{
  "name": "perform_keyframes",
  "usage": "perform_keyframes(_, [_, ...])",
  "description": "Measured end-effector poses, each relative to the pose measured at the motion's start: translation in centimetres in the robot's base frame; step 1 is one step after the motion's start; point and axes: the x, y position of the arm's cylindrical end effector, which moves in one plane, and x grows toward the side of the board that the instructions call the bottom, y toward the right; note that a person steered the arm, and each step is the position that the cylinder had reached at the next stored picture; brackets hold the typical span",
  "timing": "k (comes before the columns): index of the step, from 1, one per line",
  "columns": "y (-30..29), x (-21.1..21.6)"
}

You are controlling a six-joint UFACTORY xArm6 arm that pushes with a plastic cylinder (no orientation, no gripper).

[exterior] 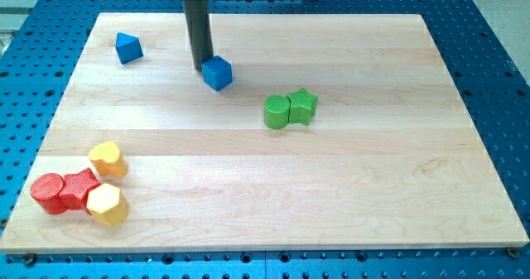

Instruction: Move the cube into the green blocks

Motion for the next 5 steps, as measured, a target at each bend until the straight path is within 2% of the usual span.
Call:
perform_keyframes(1, [-1.3,2.5])
perform_keyframes(2, [-4.7,1.9])
perform_keyframes(3, [-0.5,1.9])
perform_keyframes(4, [6.0,2.1])
perform_keyframes(5, [9.6,3.3])
